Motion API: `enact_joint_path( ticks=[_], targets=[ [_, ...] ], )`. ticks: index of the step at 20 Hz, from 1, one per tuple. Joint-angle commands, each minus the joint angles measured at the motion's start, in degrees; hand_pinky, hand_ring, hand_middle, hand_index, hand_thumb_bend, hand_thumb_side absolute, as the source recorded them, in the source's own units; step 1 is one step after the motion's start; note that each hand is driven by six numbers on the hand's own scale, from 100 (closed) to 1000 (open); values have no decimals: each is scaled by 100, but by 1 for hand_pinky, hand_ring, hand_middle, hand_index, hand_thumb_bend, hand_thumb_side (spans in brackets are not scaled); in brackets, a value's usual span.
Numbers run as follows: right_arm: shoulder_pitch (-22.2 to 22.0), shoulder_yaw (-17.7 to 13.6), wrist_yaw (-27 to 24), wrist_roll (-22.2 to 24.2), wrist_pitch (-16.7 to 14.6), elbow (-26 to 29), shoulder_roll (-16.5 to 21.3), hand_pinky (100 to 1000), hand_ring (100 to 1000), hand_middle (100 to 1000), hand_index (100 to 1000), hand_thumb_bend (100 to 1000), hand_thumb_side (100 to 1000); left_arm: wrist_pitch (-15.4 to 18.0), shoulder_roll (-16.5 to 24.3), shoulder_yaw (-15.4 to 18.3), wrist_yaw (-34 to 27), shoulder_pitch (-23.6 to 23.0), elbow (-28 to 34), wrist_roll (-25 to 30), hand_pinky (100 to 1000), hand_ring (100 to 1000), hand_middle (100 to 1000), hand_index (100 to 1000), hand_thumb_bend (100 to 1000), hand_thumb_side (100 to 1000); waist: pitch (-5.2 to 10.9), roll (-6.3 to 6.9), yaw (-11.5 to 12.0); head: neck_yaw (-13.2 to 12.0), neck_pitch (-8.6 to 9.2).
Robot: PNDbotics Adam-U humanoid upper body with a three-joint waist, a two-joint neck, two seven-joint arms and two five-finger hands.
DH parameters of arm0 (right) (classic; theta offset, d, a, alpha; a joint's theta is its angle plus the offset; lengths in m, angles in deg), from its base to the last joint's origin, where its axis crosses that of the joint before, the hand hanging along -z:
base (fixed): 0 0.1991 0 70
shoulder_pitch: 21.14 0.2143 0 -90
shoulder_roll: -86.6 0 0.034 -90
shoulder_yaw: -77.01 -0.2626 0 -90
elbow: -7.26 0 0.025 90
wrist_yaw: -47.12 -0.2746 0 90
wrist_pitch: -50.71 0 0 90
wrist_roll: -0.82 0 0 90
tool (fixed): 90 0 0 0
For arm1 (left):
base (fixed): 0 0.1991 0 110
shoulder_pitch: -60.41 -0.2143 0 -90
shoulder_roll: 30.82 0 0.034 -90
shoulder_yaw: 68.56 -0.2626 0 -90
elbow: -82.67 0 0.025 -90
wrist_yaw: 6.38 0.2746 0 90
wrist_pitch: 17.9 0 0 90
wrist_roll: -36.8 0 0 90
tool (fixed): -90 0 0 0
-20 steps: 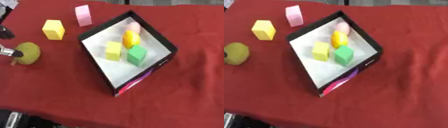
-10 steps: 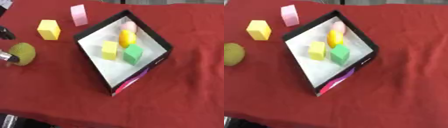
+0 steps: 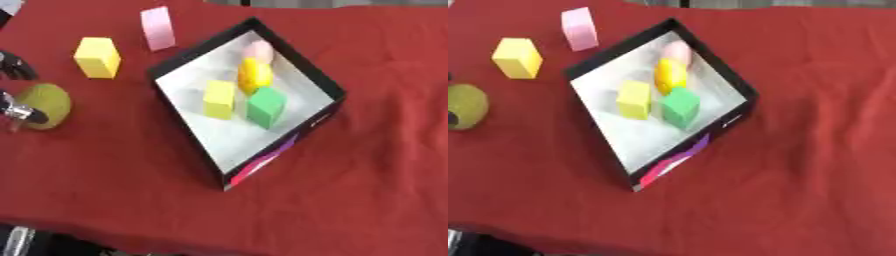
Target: Pick up objects on the table and place them in the box.
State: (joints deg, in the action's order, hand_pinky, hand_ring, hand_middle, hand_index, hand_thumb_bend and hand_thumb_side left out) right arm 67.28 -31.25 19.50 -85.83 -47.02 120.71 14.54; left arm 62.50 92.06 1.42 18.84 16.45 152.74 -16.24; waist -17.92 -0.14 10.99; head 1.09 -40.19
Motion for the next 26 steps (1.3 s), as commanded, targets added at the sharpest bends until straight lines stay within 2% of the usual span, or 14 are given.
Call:
enact_joint_path(
  ticks=[1, 13, 19, 20, 21, 22, 24, 25, 26],
  targets=[
    [11, -37, 60, 27, 6, 114, 63, 934, 676, 647, 888, 100, 527, 24, 23, 19, 171, 156, -123, -84, 896, 870, 788, 847, 756, 432, 119, -2, 5, -7, 13],
    [-11, -37, 187, 130, 40, 114, -61, 940, 677, 649, 889, 100, 526, 222, -206, 19, 888, 260, -594, -163, 899, 875, 796, 855, 794, 335, 65, -48, -3, -81, 68],
    [-23, -15, 254, 174, 81, 114, -95, 942, 678, 649, 888, 100, 527, 269, -191, 98, 988, 224, -708, -131, 897, 874, 794, 852, 762, 334, 59, -45, 6, -97, 64],
    [-23, -12, 264, 179, 94, 114, -102, 942, 678, 649, 888, 100, 527, 243, -197, 119, 970, 220, -715, -156, 884, 864, 782, 840, 673, 315, 57, -44, 8, -102, 69],
    [-23, -12, 277, 180, 109, 114, -109, 943, 678, 649, 888, 100, 527, 197, -207, 141, 936, 216, -721, -197, 880, 859, 778, 836, 650, 305, 57, -45, 10, -103, 71],
    [-25, -11, 290, 180, 122, 114, -115, 943, 678, 650, 888, 100, 527, 140, -215, 172, 886, 213, -728, -252, 841, 824, 735, 811, 513, 234, 56, -49, 10, -96, 74],
    [-33, -12, 316, 180, 128, 114, -123, 943, 679, 650, 889, 100, 526, -9, -229, 260, 751, 214, -698, -399, 770, 767, 664, 741, 350, 156, 56, -57, 8, -90, 77],
    [-37, -15, 328, 179, 121, 114, -126, 943, 679, 650, 889, 100, 526, -85, -237, 303, 671, 204, -641, -481, 762, 761, 657, 733, 321, 152, 54, -60, 8, -87, 81],
    [-41, -16, 338, 178, 116, 114, -129, 944, 679, 650, 889, 100, 526, -142, -239, 337, 586, 193, -567, -568, 739, 746, 643, 709, 227, 111, 54, -63, 7, -84, 82]
  ],
)
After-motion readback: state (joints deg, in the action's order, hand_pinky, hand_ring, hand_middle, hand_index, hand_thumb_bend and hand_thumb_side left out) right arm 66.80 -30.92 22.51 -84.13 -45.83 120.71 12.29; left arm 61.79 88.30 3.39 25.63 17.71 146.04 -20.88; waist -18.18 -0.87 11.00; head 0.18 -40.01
